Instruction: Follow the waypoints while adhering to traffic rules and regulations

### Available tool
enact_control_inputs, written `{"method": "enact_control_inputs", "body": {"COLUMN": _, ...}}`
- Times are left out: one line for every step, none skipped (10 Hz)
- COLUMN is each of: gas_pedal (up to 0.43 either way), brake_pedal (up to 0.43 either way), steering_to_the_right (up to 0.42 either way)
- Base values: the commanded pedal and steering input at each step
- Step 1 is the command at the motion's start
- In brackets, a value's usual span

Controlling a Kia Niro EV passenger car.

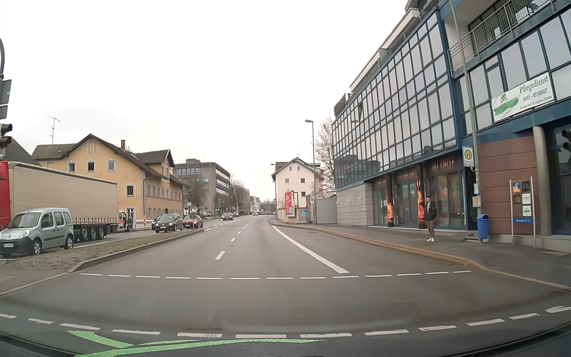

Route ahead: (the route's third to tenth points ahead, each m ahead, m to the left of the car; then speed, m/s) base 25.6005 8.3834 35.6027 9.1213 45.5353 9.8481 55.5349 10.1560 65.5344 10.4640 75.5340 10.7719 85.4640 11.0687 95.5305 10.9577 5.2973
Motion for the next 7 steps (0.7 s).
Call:
{"method": "enact_control_inputs", "body": {"gas_pedal": 0.311, "brake_pedal": 0.0, "steering_to_the_right": -0.078}}
{"method": "enact_control_inputs", "body": {"gas_pedal": 0.319, "brake_pedal": 0.0, "steering_to_the_right": -0.069}}
{"method": "enact_control_inputs", "body": {"gas_pedal": 0.331, "brake_pedal": 0.0, "steering_to_the_right": -0.053}}
{"method": "enact_control_inputs", "body": {"gas_pedal": 0.331, "brake_pedal": 0.0, "steering_to_the_right": -0.041}}
{"method": "enact_control_inputs", "body": {"gas_pedal": 0.339, "brake_pedal": 0.0, "steering_to_the_right": -0.035}}
{"method": "enact_control_inputs", "body": {"gas_pedal": 0.358, "brake_pedal": 0.0, "steering_to_the_right": -0.034}}
{"method": "enact_control_inputs", "body": {"gas_pedal": 0.358, "brake_pedal": 0.0, "steering_to_the_right": -0.031}}
